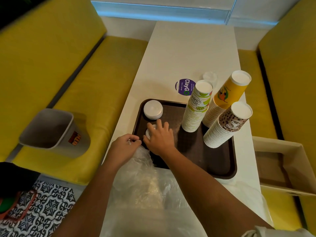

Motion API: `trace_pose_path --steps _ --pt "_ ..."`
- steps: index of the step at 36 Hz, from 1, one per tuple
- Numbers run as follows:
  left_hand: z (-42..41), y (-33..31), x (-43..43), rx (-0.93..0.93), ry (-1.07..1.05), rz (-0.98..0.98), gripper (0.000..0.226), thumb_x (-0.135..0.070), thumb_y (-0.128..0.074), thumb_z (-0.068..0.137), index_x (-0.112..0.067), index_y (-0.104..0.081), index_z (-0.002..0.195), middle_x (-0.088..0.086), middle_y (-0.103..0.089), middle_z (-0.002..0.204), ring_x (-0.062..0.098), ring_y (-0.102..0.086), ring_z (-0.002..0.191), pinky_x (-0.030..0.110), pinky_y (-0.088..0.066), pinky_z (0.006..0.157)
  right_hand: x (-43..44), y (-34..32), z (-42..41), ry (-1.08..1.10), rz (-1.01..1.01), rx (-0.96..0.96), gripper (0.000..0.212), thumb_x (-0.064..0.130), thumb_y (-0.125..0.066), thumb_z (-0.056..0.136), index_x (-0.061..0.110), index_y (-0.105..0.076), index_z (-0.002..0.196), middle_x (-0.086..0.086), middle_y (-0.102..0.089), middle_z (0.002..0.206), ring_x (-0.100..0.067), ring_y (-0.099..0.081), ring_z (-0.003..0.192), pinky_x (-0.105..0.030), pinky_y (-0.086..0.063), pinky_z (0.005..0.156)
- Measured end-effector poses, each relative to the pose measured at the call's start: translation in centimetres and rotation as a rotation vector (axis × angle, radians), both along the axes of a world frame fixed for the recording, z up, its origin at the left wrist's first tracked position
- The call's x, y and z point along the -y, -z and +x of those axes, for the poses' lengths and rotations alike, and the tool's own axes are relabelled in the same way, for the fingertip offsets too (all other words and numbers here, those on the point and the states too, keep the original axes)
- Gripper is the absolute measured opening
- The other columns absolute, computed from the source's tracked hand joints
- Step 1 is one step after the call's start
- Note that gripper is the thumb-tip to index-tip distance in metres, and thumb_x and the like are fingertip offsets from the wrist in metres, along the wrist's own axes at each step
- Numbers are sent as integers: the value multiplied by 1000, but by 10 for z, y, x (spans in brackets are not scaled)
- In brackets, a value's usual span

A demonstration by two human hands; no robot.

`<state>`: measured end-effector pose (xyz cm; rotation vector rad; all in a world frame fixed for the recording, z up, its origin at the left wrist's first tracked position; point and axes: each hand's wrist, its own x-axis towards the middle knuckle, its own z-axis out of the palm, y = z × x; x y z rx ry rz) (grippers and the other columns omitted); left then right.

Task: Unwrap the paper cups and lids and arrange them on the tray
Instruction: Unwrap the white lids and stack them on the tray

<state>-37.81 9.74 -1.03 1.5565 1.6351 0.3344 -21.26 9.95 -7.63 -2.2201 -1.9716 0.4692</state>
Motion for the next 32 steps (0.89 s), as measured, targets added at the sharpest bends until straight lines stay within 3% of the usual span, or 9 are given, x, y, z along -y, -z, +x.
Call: trace_pose_path --steps 10,18,24,28,32 --pt "1 1 0 0 14 1 19 -34 -68 98 -27 -75 114 -8 -70 114 13 -61 107 31 -50 89 -4 -2 -3 -24 -19 29 45 53 -48 102 35 -43 143 -11 -36 149 -39 -36 131 -57 -43 97" --pt "1 3 -2 19 17 5 16 -34 -69 97 -29 -75 111 -6 -72 115 13 -63 107 34 -52 94 -8 0 -3 -89 10 96 37 51 -46 105 31 -48 136 -13 -40 146 -40 -38 130 -59 -41 97" --pt "2 2 -3 10 9 17 20 -34 -68 99 -25 -74 116 -4 -71 116 14 -63 104 31 -52 87 -10 -5 -1 -129 13 70 52 58 -40 102 30 -41 146 -14 -32 154 -40 -35 135 -59 -35 106" --pt "2 -1 -3 43 1 33 18 -35 -67 99 -26 -73 114 -7 -70 113 7 -61 99 21 -47 77 -6 -5 3 -108 74 42 75 64 -50 93 34 -26 157 -15 -31 156 -40 -37 135 -59 -37 106" --pt "0 -1 -4 87 -30 32 11 -38 -66 99 -31 -72 107 -12 -70 108 3 -61 98 17 -46 73 4 -9 9 -71 215 -17 75 61 -60 86 25 -41 149 -14 -38 153 -38 -38 135 -55 -37 108"
